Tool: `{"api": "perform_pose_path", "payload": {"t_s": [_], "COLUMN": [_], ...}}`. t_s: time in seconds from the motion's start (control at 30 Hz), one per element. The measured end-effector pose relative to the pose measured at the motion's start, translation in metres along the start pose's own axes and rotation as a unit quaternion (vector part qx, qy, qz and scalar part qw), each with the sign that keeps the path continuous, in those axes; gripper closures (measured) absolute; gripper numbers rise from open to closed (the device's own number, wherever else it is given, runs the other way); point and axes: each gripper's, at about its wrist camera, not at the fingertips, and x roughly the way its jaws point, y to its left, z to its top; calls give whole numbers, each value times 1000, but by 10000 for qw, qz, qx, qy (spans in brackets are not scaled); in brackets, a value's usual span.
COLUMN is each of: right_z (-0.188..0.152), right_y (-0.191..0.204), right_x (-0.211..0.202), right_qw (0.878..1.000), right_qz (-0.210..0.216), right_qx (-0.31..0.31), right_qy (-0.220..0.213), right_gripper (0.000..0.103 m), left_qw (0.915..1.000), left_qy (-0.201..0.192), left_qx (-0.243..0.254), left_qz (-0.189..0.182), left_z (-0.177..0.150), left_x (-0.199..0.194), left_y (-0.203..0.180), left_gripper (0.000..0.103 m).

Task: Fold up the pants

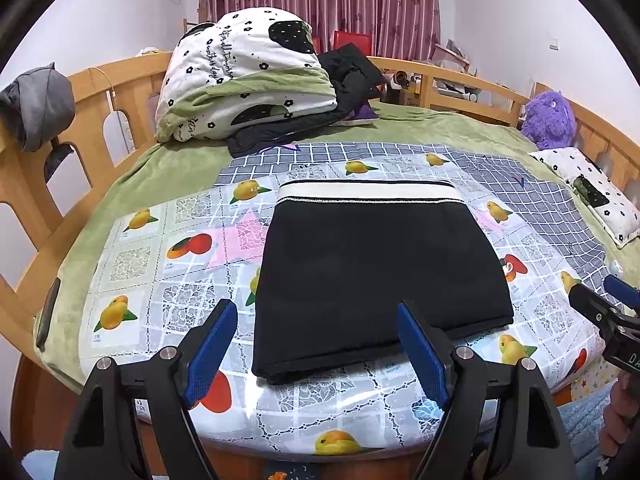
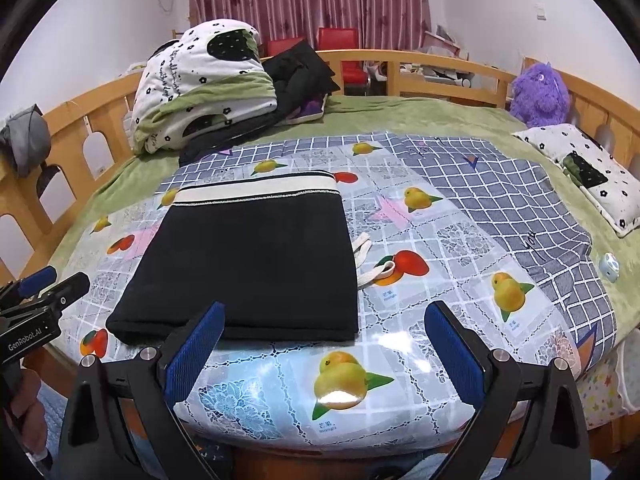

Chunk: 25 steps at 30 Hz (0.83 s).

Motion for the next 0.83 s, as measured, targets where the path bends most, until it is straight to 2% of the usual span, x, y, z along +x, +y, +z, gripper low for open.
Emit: {"api": "perform_pose_path", "payload": {"t_s": [0.7, 0.83], "right_z": [0, -1], "right_y": [3, 3], "right_x": [-4, -4], "right_qw": [10000, 9999], "right_qz": [27, 9], "right_qx": [-37, -66], "right_qy": [-88, -86], "right_gripper": [4, 4], "left_qw": [9999, 9995], "left_qy": [-98, -240], "left_qx": [-51, -99], "left_qz": [-47, -162], "left_z": [0, 1], "left_x": [-4, -10], "left_y": [2, 4], "left_gripper": [22, 22]}}
